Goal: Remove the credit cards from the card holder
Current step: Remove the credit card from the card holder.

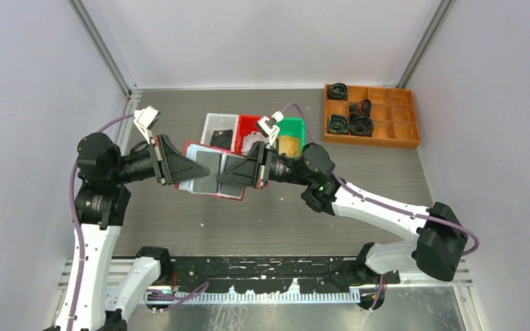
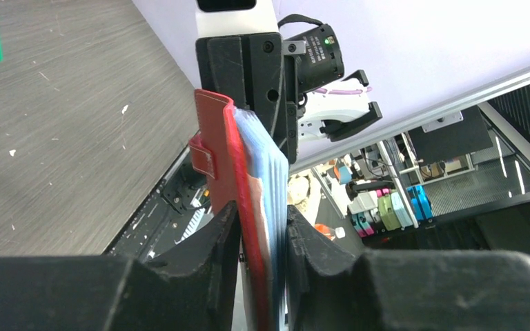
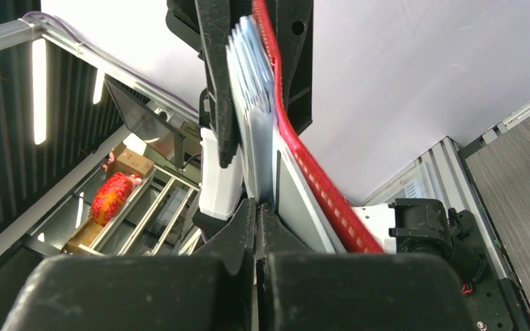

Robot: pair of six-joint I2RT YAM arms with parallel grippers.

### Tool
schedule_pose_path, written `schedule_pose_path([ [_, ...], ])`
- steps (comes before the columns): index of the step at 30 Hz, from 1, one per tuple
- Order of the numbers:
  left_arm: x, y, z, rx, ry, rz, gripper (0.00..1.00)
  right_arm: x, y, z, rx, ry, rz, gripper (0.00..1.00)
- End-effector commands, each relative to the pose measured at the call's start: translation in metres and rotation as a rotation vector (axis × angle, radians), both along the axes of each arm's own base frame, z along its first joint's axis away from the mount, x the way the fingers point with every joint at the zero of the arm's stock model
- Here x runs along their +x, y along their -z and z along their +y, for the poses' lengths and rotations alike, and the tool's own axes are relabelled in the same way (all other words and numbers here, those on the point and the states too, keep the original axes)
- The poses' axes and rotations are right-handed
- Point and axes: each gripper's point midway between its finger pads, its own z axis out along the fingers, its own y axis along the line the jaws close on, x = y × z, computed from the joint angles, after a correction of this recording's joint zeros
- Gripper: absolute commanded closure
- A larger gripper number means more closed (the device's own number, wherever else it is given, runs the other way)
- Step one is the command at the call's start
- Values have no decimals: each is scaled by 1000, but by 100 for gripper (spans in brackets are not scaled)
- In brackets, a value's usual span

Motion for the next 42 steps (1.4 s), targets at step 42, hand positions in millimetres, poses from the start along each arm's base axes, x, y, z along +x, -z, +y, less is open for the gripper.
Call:
schedule_pose_path([
  [42,-21,-29,-1,-8,61,-106,87,4,-12,-28,108,74,10,66],
])
